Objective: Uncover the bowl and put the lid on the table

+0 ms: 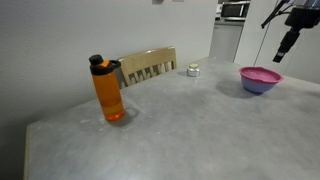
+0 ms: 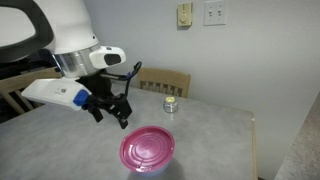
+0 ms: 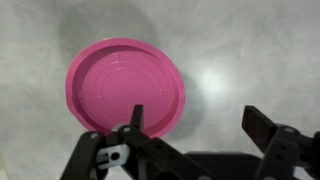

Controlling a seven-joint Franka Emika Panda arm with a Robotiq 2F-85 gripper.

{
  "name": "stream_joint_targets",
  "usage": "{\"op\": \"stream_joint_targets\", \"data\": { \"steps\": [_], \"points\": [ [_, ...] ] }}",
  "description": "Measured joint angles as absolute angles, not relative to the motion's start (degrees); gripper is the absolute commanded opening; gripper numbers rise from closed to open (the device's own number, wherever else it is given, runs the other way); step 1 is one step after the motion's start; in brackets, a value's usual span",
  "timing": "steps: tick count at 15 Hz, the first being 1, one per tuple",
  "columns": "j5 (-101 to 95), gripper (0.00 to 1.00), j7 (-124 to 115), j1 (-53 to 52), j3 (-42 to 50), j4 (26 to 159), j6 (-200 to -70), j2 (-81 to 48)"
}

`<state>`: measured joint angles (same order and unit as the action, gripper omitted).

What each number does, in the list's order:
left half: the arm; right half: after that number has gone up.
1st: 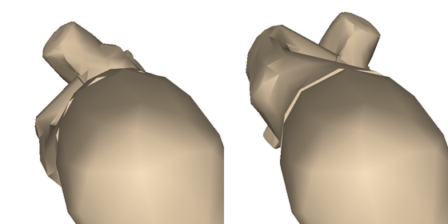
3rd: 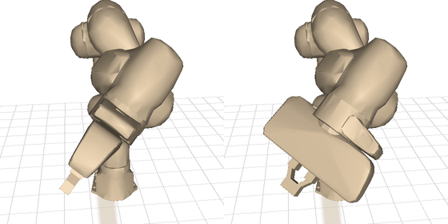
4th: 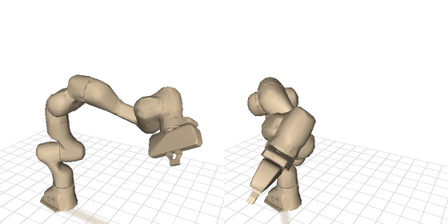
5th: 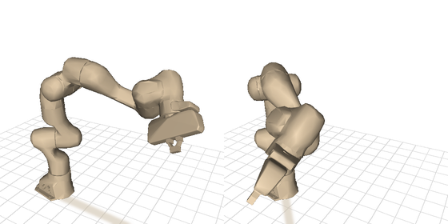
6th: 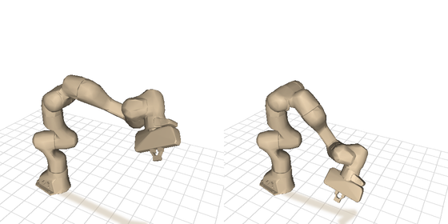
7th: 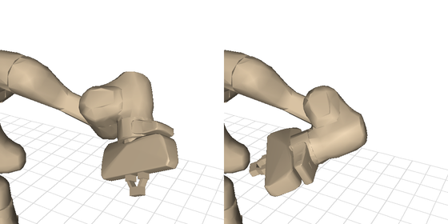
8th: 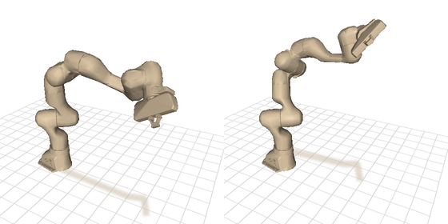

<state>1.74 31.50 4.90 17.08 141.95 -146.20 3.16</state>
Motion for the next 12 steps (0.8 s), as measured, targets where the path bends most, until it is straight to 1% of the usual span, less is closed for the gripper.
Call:
{"op": "stream_joint_targets", "data": {
  "steps": [3, 9, 10, 12],
  "points": [
    [0.93, 1.0, 29.68, 5.67, 16.34, 140.35, -148.06, -1.53],
    [-7.19, 1.0, 18.62, 6.55, 14.25, 137.58, -151.66, -9.25],
    [-7.92, 1.0, 17.85, 6.55, 13.83, 137.05, -151.67, -10.02],
    [-9.02, 0.95, 16.82, 6.54, 13.04, 135.86, -151.67, -11.28]
  ]
}}
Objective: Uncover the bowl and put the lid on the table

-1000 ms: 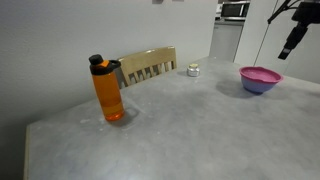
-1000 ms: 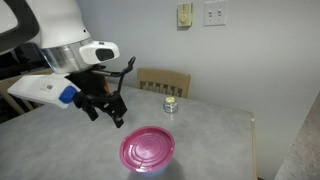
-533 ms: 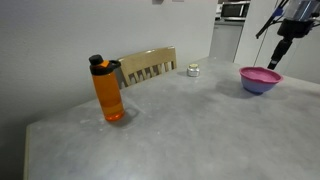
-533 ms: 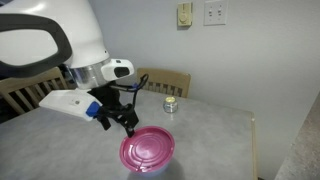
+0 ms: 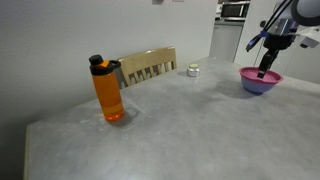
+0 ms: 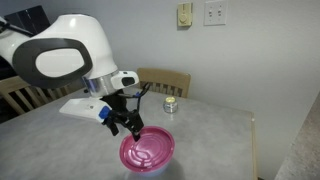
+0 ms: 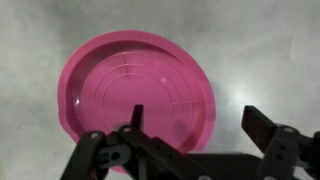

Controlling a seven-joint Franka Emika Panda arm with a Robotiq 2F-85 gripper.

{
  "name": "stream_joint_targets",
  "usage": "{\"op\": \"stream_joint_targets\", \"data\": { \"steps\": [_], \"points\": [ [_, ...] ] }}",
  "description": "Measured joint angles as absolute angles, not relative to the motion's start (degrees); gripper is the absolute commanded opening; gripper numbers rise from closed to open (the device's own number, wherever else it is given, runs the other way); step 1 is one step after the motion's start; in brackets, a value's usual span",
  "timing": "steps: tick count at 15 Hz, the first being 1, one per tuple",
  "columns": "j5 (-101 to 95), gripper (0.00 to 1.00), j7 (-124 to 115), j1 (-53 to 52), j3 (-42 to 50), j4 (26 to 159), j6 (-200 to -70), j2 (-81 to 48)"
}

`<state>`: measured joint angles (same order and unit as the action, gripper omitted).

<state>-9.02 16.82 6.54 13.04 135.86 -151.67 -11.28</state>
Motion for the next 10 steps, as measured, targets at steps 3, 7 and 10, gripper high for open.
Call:
{"op": "stream_joint_targets", "data": {
  "steps": [3, 7, 10],
  "points": [
    [-9.35, 0.82, 16.58, 6.6, 12.36, 134.01, -151.66, -13.27],
    [-9.34, 0.77, 16.58, 7.08, 12.15, 131.65, -151.63, -16.77],
    [-9.34, 0.64, 16.58, 7.49, 12.12, 130.11, -151.6, -18.99]
  ]
}}
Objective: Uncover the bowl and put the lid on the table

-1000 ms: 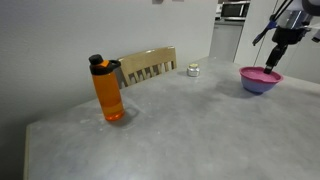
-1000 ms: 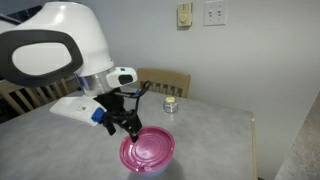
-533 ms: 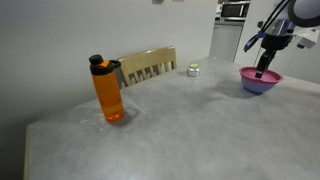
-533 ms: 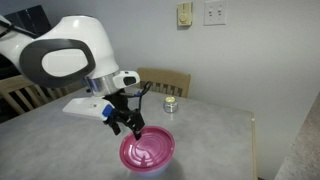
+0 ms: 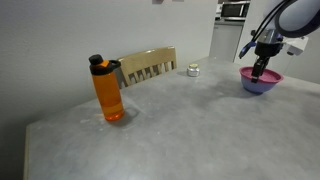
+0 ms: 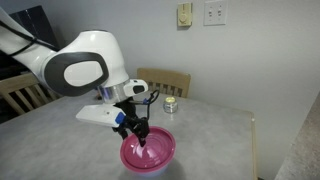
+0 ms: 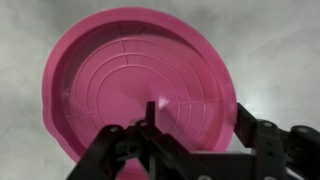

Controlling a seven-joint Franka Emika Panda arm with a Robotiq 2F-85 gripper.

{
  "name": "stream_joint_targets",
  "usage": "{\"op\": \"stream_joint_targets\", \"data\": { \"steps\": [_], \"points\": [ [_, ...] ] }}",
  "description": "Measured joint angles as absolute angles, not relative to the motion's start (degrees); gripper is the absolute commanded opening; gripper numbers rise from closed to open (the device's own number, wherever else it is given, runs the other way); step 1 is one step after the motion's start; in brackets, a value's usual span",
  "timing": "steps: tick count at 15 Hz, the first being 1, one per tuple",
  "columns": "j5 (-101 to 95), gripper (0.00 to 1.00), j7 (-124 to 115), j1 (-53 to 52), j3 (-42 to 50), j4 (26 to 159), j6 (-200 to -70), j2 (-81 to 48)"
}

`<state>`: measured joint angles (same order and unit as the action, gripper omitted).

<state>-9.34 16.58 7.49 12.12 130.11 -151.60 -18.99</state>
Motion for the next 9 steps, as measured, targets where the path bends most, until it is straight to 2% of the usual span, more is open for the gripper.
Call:
{"op": "stream_joint_targets", "data": {
  "steps": [1, 2, 8, 9],
  "points": [
    [-9.34, 0.48, 16.58, 7.56, 12.11, 129.65, -151.6, -19.5],
    [-9.34, 0.45, 16.58, 7.62, 12.11, 129.22, -151.57, -19.96],
    [-9.34, 0.02, 16.58, 7.77, 11.94, 127.69, -151.42, -20.64],
    [-9.34, 0.01, 16.58, 7.78, 11.86, 127.5, -151.37, -20.64]
  ]
}}
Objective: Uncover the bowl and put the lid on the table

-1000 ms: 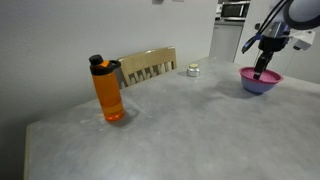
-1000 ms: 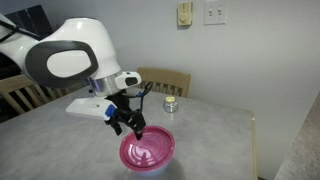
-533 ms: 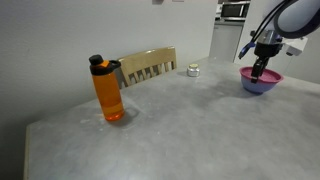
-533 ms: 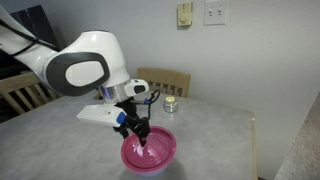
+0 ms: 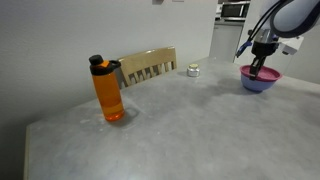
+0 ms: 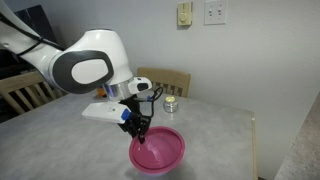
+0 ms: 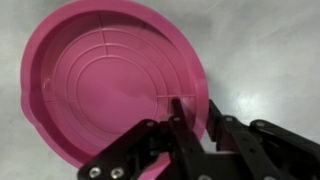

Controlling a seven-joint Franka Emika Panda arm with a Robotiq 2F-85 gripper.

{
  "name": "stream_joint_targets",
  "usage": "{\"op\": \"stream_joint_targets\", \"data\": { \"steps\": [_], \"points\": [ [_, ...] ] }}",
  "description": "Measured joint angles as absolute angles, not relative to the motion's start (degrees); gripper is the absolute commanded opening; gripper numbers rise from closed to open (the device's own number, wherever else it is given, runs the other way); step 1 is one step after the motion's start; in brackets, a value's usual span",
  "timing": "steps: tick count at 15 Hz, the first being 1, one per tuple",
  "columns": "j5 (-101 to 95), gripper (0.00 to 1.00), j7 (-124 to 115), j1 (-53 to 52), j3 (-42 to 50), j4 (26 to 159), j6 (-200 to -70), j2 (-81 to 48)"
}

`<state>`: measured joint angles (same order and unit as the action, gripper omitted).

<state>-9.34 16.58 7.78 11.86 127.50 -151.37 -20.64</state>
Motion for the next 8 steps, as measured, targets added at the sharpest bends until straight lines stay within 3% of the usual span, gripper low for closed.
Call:
{"op": "stream_joint_targets", "data": {
  "steps": [8],
  "points": [
    [-8.71, 0.03, 18.33, 8.78, 8.98, 126.22, -150.37, -20.34]
  ]
}}
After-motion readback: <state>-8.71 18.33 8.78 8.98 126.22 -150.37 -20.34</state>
